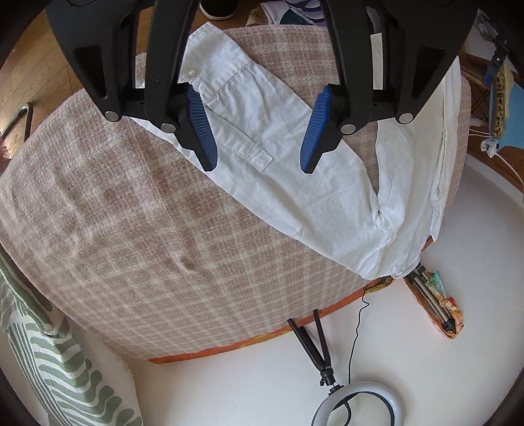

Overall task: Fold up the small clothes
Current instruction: 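Move the right gripper to the sleeve cuff and close on it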

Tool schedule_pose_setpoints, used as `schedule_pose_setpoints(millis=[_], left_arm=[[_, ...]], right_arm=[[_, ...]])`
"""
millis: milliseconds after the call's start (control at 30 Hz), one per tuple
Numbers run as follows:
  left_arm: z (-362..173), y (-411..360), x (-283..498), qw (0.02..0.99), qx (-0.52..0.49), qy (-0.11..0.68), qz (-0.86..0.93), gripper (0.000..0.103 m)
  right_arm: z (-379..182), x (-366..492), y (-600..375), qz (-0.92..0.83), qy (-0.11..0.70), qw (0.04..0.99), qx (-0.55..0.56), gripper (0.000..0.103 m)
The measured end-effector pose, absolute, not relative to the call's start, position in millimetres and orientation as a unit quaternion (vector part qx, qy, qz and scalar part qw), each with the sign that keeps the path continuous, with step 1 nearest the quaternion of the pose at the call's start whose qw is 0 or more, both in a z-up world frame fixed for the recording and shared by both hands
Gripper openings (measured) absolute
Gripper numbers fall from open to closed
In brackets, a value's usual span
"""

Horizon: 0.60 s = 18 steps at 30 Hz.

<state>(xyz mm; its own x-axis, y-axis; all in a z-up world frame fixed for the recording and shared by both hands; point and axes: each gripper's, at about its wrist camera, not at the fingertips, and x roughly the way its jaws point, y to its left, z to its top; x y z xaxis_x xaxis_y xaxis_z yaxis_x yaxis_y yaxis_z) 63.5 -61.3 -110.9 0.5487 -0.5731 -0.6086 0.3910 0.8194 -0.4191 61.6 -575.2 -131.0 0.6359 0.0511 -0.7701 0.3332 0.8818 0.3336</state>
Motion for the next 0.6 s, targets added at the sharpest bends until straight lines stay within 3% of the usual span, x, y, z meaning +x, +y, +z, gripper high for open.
schedule_pose_setpoints(millis=[600], left_arm=[[-122.9, -95.3, 70.6, 0.851, -0.116, 0.421, -0.292, 0.052]], right_arm=[[-200.3, 29.0, -630.1, -0.12, 0.441, 0.835, 0.306, 0.058]])
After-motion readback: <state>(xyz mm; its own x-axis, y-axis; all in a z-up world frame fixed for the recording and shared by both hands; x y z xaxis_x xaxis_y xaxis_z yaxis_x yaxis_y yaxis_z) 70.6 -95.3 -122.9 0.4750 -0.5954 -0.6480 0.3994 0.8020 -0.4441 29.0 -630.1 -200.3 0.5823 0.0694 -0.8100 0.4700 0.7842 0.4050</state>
